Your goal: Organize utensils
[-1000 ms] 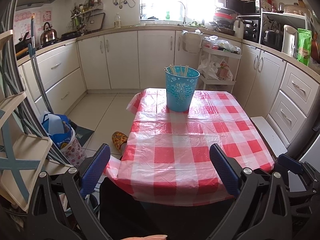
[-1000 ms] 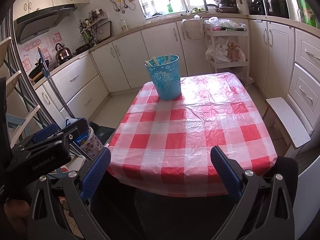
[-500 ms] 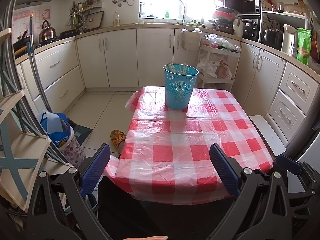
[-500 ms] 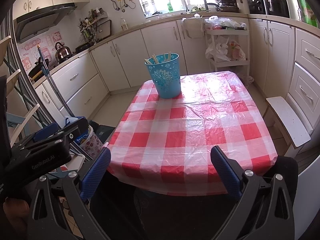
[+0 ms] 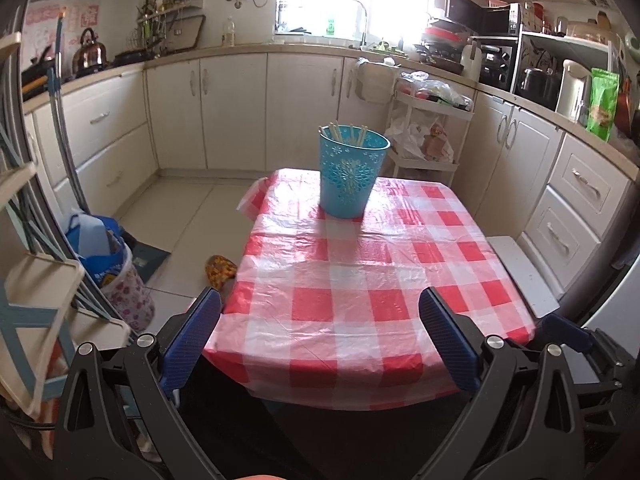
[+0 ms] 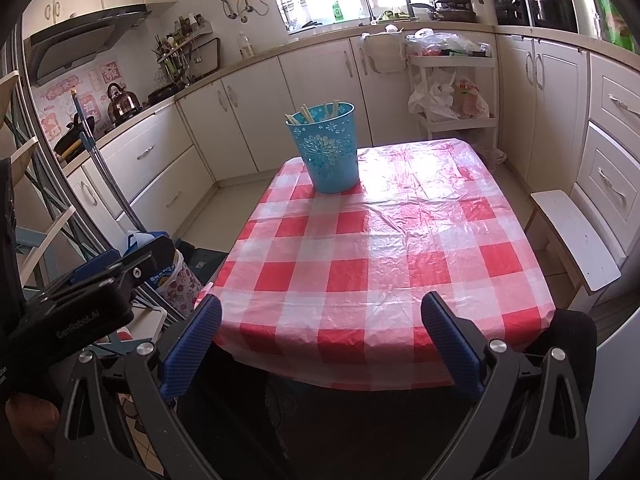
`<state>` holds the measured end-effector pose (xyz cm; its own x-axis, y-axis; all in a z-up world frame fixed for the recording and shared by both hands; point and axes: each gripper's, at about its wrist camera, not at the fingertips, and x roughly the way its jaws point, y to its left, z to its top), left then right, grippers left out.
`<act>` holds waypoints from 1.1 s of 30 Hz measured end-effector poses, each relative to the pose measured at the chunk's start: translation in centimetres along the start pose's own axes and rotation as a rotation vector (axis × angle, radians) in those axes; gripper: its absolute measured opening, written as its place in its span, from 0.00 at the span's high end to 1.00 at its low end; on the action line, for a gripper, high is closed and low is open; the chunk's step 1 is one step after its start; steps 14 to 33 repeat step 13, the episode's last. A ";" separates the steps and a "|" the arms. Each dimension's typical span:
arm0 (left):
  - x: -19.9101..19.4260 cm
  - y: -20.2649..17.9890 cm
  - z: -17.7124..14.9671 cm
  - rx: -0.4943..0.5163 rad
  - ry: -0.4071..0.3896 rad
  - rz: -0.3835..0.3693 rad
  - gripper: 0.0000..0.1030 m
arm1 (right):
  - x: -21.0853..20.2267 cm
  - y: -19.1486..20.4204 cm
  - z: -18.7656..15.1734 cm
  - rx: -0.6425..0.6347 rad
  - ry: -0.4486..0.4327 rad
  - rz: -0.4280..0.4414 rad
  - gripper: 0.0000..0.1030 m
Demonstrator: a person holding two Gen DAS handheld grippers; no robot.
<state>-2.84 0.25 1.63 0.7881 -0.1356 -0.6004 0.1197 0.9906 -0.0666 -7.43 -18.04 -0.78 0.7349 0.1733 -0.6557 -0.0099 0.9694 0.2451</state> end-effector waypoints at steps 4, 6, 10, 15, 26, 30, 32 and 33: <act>0.1 -0.4 0.0 0.033 -0.012 0.039 0.07 | -0.1 0.1 0.0 0.000 -0.003 -0.006 0.07; 0.4 -0.4 0.1 0.032 0.003 0.039 0.07 | -0.3 0.3 0.0 -0.011 -0.013 -0.015 0.07; 1.2 -0.7 0.0 0.042 0.048 0.048 0.07 | -0.6 0.7 0.0 -0.036 -0.029 -0.028 0.07; 1.3 -0.8 -0.1 0.052 0.050 0.055 0.07 | -0.5 0.7 0.0 -0.036 -0.024 -0.029 0.07; 1.3 -0.8 -0.1 0.052 0.050 0.055 0.07 | -0.5 0.7 0.0 -0.036 -0.024 -0.029 0.07; 1.3 -0.8 -0.1 0.052 0.050 0.055 0.07 | -0.5 0.7 0.0 -0.036 -0.024 -0.029 0.07; 1.3 -0.8 -0.1 0.052 0.050 0.055 0.07 | -0.5 0.7 0.0 -0.036 -0.024 -0.029 0.07; 1.3 -0.8 -0.1 0.052 0.050 0.055 0.07 | -0.5 0.7 0.0 -0.036 -0.024 -0.029 0.07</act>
